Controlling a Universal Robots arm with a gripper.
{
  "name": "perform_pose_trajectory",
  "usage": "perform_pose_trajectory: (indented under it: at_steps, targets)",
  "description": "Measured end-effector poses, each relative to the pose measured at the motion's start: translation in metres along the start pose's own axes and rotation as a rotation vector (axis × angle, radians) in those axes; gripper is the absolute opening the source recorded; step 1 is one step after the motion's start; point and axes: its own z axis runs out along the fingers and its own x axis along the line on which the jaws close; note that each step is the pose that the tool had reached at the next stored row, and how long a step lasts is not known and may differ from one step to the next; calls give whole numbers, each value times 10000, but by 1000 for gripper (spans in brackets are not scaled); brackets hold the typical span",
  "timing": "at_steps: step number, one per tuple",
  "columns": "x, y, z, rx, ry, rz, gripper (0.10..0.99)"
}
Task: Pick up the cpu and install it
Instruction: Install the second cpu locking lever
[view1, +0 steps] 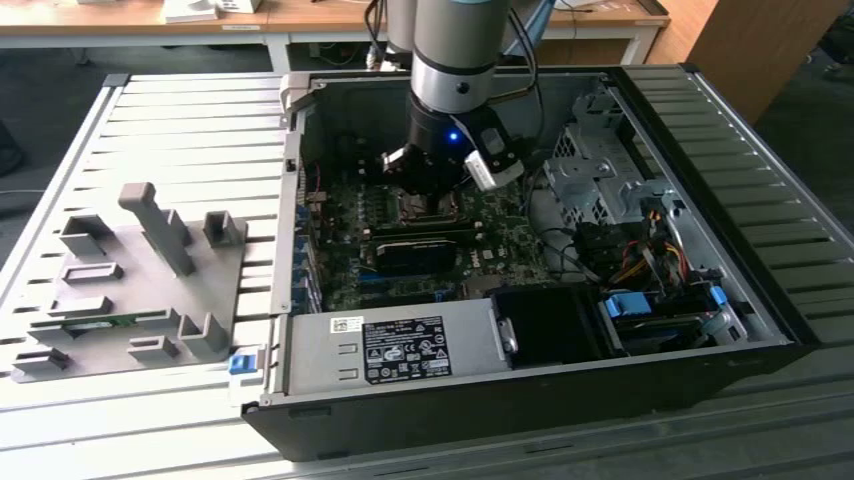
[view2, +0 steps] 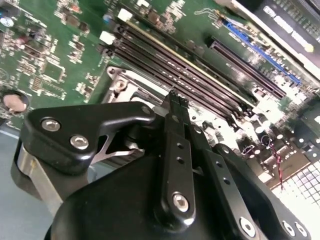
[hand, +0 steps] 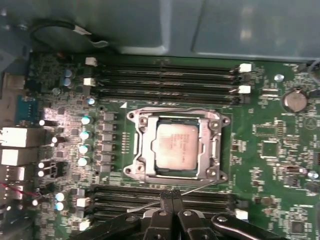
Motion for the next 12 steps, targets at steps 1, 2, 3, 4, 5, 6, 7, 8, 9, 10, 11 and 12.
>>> perform_pose_trajectory:
  at_steps: [1,2,3,4,5,6,7,8,9,10,11,12]
  targets:
    - [15,-3,7,-6,0,-2,106]
    - [23,-5,20,-19,0,-4,106]
    - [25,-7,34,-28,-1,-5,106]
    - [25,-8,51,-31,1,-5,106]
    - [24,-9,69,-31,4,-6,106]
    - [24,-10,87,-32,8,-5,106]
    - [24,-11,104,-32,10,-4,106]
    - [24,-15,114,-54,13,-5,106]
    - [24,-26,117,-149,9,-10,106]
    - [24,-34,119,-275,3,-14,106]
    - [24,-43,119,-409,0,-19,106]
    - [24,-52,120,-544,-4,-24,106]
